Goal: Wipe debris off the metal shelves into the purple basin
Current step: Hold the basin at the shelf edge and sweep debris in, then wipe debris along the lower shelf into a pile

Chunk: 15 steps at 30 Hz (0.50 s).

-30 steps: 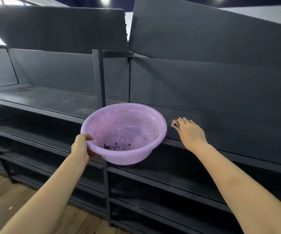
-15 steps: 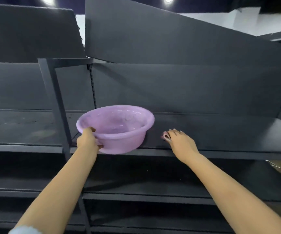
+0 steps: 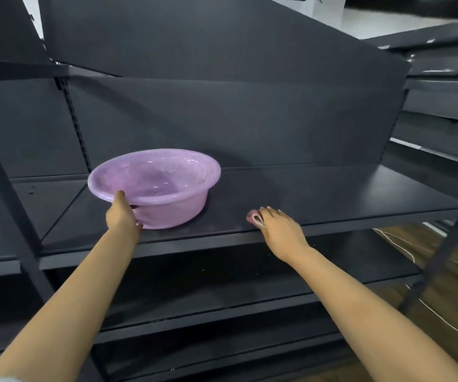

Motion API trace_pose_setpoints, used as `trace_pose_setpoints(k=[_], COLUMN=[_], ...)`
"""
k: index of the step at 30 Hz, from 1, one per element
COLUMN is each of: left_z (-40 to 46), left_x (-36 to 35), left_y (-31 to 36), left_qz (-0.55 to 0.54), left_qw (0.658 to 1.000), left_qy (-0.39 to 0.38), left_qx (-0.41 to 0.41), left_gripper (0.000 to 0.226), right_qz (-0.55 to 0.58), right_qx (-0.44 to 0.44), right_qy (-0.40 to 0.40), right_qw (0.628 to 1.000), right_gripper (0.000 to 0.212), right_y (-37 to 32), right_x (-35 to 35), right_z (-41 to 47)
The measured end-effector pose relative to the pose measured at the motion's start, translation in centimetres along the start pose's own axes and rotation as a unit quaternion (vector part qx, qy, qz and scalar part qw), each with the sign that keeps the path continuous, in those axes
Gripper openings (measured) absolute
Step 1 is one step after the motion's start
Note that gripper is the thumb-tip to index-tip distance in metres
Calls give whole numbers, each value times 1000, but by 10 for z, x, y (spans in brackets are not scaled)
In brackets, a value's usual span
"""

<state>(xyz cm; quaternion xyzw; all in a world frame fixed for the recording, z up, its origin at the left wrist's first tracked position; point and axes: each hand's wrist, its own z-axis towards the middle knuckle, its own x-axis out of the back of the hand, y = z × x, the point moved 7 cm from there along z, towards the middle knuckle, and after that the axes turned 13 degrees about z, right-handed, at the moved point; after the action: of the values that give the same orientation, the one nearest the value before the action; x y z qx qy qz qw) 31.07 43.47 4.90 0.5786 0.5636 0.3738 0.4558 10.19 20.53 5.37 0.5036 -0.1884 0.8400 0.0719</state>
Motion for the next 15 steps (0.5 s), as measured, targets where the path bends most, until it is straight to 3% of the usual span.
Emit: trace_pose_setpoints(k=[3, 5, 7, 11, 15], left_z=[-3, -15, -34, -71, -95], left_x=[7, 12, 6, -37, -93], left_y=[-10, -16, -26, -57, -125], left_qz=[-7, 53, 125, 322, 508], left_qw=[996, 980, 951, 839, 708], left_qy=[65, 126, 134, 36, -112], left_qx=[-57, -148, -249, -437, -478], left_gripper=[33, 30, 32, 26, 36], right_qz=[-14, -27, -39, -64, -61], right_qx=[20, 27, 41, 65, 62], right_qy=[-2, -7, 0, -29, -57], right_qw=[1000, 999, 998, 995, 995], right_gripper=[41, 46, 53, 54, 48], right_y=[3, 5, 11, 21, 48], right_x=[-9, -18, -29, -52, -68], right_z=[-9, -17, -25, -47, -72])
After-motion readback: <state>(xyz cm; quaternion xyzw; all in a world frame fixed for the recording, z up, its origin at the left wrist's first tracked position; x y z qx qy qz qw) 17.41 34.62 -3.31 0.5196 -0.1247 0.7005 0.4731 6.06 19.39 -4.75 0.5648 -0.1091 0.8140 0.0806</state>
